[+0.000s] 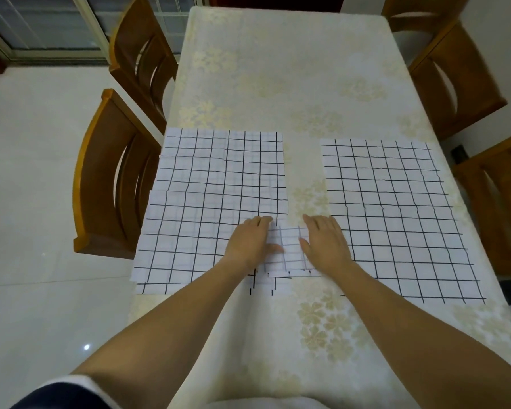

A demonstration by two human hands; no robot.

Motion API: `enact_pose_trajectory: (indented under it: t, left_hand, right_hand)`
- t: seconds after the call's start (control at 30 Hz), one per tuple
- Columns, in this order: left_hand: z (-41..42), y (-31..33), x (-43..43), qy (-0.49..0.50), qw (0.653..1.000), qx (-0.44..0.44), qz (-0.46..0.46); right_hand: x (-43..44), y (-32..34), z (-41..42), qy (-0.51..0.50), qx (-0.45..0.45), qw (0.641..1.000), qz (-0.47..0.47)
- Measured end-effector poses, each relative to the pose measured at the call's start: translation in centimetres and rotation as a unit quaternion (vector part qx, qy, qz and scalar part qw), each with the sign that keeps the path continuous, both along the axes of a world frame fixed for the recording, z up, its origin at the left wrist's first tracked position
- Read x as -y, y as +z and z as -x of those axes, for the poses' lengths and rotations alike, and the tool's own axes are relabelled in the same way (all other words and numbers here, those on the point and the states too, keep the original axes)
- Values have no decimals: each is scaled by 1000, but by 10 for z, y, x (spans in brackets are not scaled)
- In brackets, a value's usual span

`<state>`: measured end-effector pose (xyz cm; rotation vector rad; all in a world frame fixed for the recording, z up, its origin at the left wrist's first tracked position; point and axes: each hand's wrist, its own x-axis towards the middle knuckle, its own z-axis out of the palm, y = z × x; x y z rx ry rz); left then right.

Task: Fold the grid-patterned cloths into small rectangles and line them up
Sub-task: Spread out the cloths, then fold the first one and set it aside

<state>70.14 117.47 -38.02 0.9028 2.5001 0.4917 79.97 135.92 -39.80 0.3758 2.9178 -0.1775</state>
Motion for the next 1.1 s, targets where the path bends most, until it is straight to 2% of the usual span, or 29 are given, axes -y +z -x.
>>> enact_pose_trajectory:
  t: [0.1,0.33,0.43,0.57,0.63,0.7,0.8,0.87,0.93,1.0,1.1]
  left_hand:
    - [6,-2,-9,-28,998,-40,37]
    - [19,-6,-18,-51,991,-48,111]
    - [21,-10,-18,-50,991,-52,115]
    - [21,-9,-15,-13,996,4,86]
    - [22,-9,-9,61,994,94,8]
    - [20,-1,-3,147,967,180,-105]
    - [13,11,11,221,919,239,-222]
    - [6,23,17,256,883,276,-280]
    - [-1,31,21,264,853,326,-311]
    - [-15,40,26,244,843,359,-317]
    - [-33,55,40,228,870,310,-310]
  right_hand:
    - [-6,4,16,10,3,1000,12]
    - [-21,10,30,-7,97,995,32]
    - [-23,7,29,-12,97,994,43]
    - [-21,12,23,-46,74,992,93]
    - [-22,15,15,-95,26,981,167]
    - [-23,23,5,-171,-37,945,277]
    - [-20,42,-11,-275,-113,853,429]
    - [-14,51,-19,-346,-147,786,490]
    - [-3,60,-24,-386,-174,738,526]
    - [9,69,-28,-391,-194,722,537]
    - [24,86,-38,-378,-217,704,560]
